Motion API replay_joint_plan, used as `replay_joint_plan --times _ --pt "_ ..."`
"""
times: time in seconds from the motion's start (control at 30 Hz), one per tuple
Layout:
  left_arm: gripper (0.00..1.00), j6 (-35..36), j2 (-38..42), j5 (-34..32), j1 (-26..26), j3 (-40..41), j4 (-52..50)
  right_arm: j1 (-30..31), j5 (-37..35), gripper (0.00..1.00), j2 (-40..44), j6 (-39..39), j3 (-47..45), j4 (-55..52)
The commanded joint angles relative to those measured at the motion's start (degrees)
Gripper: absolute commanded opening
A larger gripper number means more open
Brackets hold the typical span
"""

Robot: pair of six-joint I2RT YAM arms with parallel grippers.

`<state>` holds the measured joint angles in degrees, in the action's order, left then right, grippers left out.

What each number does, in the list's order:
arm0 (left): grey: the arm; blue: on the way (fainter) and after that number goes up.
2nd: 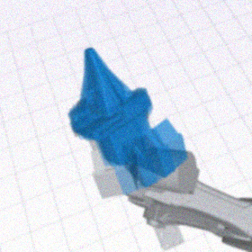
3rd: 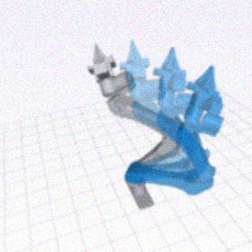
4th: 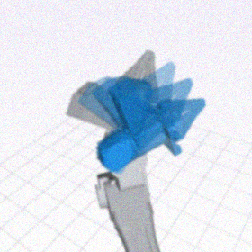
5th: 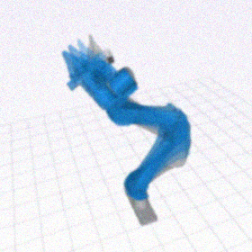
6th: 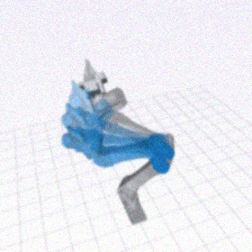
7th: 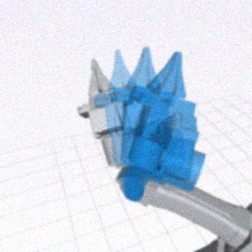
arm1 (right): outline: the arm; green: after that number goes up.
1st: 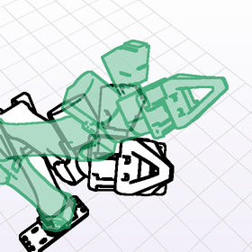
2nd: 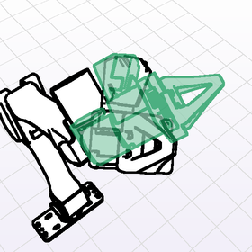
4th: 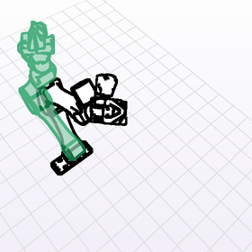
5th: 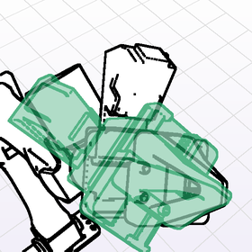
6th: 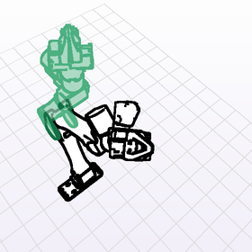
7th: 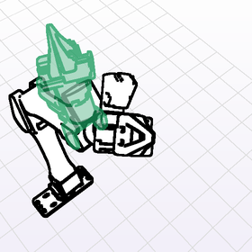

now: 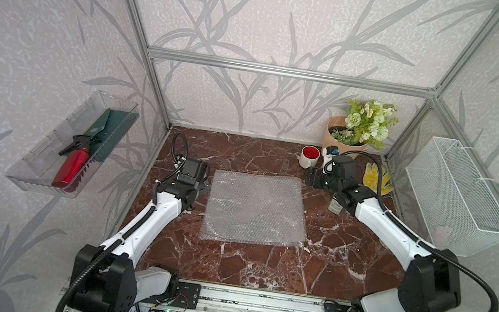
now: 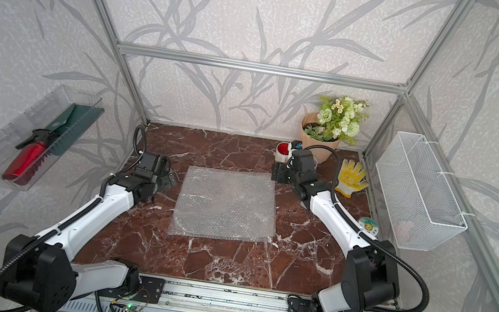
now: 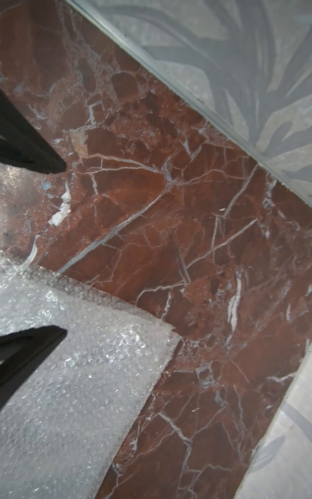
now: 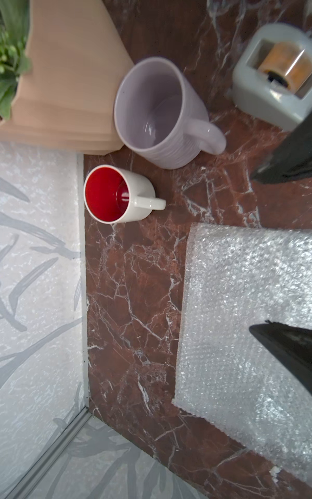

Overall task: Wrap mugs in bubble wrap
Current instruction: Pick up the mug from the center of the board.

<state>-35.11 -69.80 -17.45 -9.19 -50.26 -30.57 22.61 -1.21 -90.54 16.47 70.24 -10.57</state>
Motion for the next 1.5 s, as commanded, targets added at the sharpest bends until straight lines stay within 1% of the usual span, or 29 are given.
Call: replay_joint_plan --times 0.0,0.1,0.27,0.4,0.73,0.83,0.97,1.07,1.1,1.2,1.3,1.47 --pt "0.89 -0.7 -1.7 4.2 1.0 -1.7 -2.8 0.0 -4.9 0.73 -6.8 -1.0 8.7 -9.5" --pt "0.92 -0.6 -3.5 7.5 1.9 -2.6 -1.9 -0.2 -7.2 0.71 -15.3 -1.5 17.2 -14.4" --pt "0.95 0.0 -3.2 12.0 2.3 -1.8 0.6 -0.6 -9.2 0.69 -25.6 -1.5 29.3 -20.9" --pt "0.99 0.9 -2.9 13.3 2.6 -1.7 1.1 -1.8 -8.0 0.67 -31.6 -0.1 36.7 -24.7" --pt "0.99 2.1 -3.1 20.6 2.6 -1.6 4.3 -3.7 -7.5 0.66 -43.8 2.1 52.1 -33.5" --pt "0.99 2.6 -2.1 20.8 2.6 -1.8 3.5 -4.1 -7.7 0.63 -46.2 2.5 55.5 -35.1" --pt "0.99 2.3 1.3 20.6 2.5 0.8 6.9 -4.7 -8.6 0.57 -49.4 3.1 60.7 -37.6" --pt "0.99 2.7 1.8 20.0 2.6 0.4 5.7 -4.9 -8.4 0.51 -51.9 3.1 64.9 -39.3" --pt "0.99 3.0 1.9 19.5 2.6 0.2 5.3 -4.9 -8.4 0.5 -53.1 3.0 67.0 -40.6" --pt "0.99 3.4 2.8 18.0 2.7 0.3 4.5 -4.9 -8.9 0.49 -56.6 2.9 73.3 -44.2" --pt "0.99 3.2 4.0 17.5 2.7 0.7 4.2 -4.9 -9.0 0.49 -59.0 2.6 77.2 -45.9" --pt "0.99 3.4 5.2 16.9 2.7 1.3 3.4 -5.4 -8.1 0.49 -60.7 3.3 78.9 -46.5"
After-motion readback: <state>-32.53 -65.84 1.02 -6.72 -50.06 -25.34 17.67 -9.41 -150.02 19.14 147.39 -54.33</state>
